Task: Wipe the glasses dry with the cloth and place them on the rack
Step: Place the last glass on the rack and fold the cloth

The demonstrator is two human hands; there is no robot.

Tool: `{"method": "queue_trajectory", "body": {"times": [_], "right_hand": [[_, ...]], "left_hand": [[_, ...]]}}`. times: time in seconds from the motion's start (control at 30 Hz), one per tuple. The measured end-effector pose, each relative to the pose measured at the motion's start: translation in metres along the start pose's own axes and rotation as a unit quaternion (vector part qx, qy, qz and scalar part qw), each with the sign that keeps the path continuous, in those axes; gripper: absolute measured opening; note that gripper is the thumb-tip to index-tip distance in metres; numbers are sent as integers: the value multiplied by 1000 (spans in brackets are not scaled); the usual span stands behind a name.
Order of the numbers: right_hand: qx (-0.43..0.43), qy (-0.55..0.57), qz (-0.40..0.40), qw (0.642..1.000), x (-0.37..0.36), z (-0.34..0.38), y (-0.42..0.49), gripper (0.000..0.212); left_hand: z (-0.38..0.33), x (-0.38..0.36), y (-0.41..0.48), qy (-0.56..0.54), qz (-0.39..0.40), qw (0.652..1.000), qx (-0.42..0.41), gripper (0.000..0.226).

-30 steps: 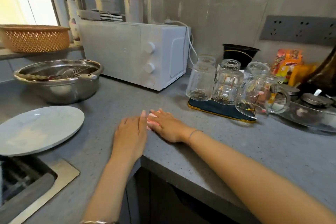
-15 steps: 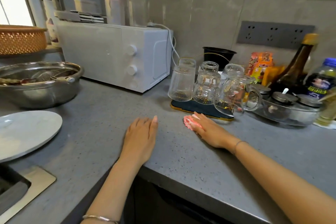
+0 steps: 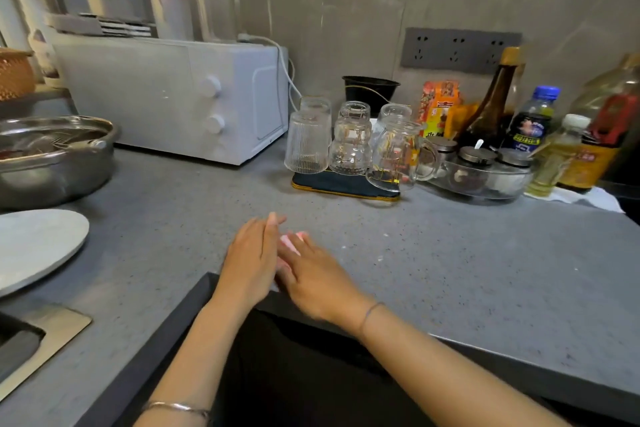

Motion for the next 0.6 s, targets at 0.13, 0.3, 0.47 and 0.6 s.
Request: {"method": "queue_trajectory", "body": {"times": [0.13, 0.3, 0.47, 0.6], "right_hand": [[9, -12, -29, 999, 5, -7, -44, 48], [-112, -59, -59, 990, 53, -85, -125, 45], [-294, -105, -69, 948, 102, -202, -219, 46], [-394, -114, -129, 903, 120, -241, -258, 46]], "left_hand": [[-12, 3, -5, -27, 4, 1000, -15, 68], [-47, -26, -17, -29, 44, 997, -49, 70], [-90, -93, -38, -29, 159, 983, -92, 73], [-119, -135, -58, 41, 209, 965, -155, 81]]}}
Point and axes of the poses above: each hand's wrist, its own y-axis towards the middle knuckle, its own x-axis out of the back of the hand, z = x × y, the point moved 4 cm from there along y, towards the middle knuckle, and after that the axes turned 2 degrees about -z, right-handed, at the moved point
